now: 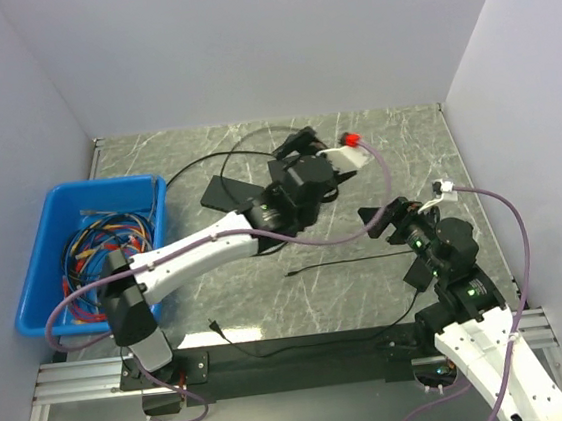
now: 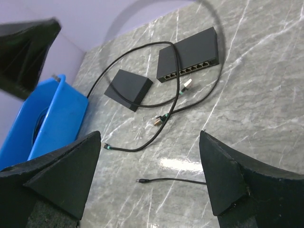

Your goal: Insert the plug into the switch port

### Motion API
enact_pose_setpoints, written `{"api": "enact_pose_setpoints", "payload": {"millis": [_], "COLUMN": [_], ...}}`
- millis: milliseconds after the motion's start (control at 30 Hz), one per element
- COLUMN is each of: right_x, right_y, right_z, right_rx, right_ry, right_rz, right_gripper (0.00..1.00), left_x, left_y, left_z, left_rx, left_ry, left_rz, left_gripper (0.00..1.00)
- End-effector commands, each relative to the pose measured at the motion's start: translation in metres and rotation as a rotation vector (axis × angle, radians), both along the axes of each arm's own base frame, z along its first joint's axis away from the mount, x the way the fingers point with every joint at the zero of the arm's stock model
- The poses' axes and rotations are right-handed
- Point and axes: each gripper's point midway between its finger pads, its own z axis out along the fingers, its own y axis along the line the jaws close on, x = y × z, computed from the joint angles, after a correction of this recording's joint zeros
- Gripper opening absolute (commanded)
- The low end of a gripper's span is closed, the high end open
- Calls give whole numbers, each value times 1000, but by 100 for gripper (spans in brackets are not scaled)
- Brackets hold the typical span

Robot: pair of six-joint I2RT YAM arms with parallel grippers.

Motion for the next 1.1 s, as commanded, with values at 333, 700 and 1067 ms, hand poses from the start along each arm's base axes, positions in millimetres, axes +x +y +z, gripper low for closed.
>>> {"api": "enact_pose_setpoints", "payload": {"millis": [333, 700, 1067], "right_x": [22, 67, 33], "right_y": [12, 73, 211], "right_z": [3, -27, -55], "right_rx": [-73, -153, -402], "right_ry": [51, 183, 154], "right_rz": [45, 169, 602], "right_gripper": [89, 87, 87], "left_x": [-5, 11, -14], "left_y": [88, 109, 245], "left_z": [-105, -197, -167], "left_rx": [-474, -620, -1048], "left_ry": [473, 677, 541], "left_rz": [58, 294, 658], "left_gripper": [88, 84, 87]}}
